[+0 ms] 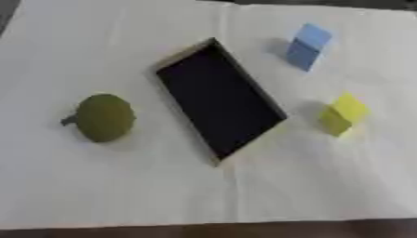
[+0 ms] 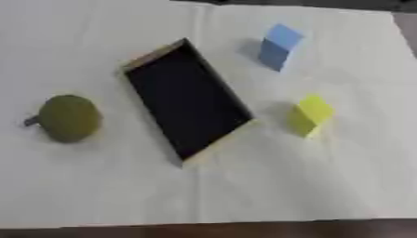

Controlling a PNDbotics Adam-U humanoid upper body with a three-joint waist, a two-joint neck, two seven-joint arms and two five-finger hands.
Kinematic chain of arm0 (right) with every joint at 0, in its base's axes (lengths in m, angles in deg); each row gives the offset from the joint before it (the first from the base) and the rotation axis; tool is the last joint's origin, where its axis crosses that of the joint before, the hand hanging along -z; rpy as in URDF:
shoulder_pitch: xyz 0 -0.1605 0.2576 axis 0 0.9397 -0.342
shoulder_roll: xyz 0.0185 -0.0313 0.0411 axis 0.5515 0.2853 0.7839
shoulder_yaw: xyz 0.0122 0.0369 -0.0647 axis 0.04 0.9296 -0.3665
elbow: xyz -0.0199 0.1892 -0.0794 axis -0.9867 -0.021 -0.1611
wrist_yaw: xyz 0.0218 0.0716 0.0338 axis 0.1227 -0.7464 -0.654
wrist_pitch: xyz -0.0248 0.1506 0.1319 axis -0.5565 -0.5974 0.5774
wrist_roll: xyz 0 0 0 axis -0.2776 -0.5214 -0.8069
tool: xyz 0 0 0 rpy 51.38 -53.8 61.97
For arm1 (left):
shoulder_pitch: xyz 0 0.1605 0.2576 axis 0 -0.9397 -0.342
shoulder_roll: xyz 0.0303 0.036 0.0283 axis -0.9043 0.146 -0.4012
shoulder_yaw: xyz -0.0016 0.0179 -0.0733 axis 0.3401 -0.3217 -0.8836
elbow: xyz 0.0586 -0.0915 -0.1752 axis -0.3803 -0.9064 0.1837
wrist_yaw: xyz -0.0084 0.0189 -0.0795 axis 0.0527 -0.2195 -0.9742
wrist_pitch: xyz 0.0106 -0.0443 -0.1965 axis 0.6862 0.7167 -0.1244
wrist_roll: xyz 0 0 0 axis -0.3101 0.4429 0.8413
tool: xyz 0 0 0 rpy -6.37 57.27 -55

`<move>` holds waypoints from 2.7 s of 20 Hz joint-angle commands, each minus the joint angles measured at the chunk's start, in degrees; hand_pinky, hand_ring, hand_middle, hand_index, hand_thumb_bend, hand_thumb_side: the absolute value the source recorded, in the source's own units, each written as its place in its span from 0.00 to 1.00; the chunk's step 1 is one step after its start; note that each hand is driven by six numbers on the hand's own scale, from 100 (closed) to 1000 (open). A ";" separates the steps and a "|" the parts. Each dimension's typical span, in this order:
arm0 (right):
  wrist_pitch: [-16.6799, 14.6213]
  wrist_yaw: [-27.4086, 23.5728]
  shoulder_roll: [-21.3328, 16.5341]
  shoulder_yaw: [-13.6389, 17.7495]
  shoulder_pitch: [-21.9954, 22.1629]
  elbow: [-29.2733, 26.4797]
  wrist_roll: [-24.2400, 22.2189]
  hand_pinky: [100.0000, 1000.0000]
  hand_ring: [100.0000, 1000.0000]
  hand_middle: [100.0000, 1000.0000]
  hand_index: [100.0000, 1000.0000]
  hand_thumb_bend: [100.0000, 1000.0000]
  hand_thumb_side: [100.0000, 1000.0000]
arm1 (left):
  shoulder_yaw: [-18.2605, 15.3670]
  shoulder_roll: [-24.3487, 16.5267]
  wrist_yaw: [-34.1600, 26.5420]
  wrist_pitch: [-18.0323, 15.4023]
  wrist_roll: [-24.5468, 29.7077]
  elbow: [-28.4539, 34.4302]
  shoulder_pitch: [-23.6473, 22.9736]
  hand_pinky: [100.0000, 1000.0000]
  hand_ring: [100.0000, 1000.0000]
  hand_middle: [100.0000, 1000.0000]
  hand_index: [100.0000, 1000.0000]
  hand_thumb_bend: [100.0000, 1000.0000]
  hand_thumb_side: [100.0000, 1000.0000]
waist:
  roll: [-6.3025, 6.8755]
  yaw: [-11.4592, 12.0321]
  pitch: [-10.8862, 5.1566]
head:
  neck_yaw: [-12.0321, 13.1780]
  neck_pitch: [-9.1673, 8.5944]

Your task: Pick up objects on the table and place them in the box.

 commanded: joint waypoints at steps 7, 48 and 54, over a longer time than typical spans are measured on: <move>-1.89 13.71 -22.11 -4.59 1.61 -0.83 -4.73 0.87 0.82 0.73 0.84 0.00 0.03 | -0.26 -1.89 0.23 -0.10 0.47 1.08 -0.42 0.83 0.67 0.57 0.82 0.00 0.57 | 0.04 -0.51 -0.89 | 1.54 -0.14; -8.79 29.95 -30.48 -15.68 3.21 -0.76 -36.94 0.94 0.93 0.85 0.92 0.24 0.21 | 0.51 -1.62 -1.10 0.30 1.77 1.08 0.25 0.83 0.67 0.57 0.81 0.00 0.57 | 0.17 0.52 -0.20 | -1.10 -1.05; -8.08 31.87 -29.80 -16.76 1.51 1.87 -36.76 0.94 0.93 0.86 0.94 0.26 0.21 | 0.58 -1.49 -1.39 0.31 2.13 1.08 0.38 0.83 0.68 0.57 0.81 0.00 0.56 | 0.35 0.86 0.47 | -1.49 -1.18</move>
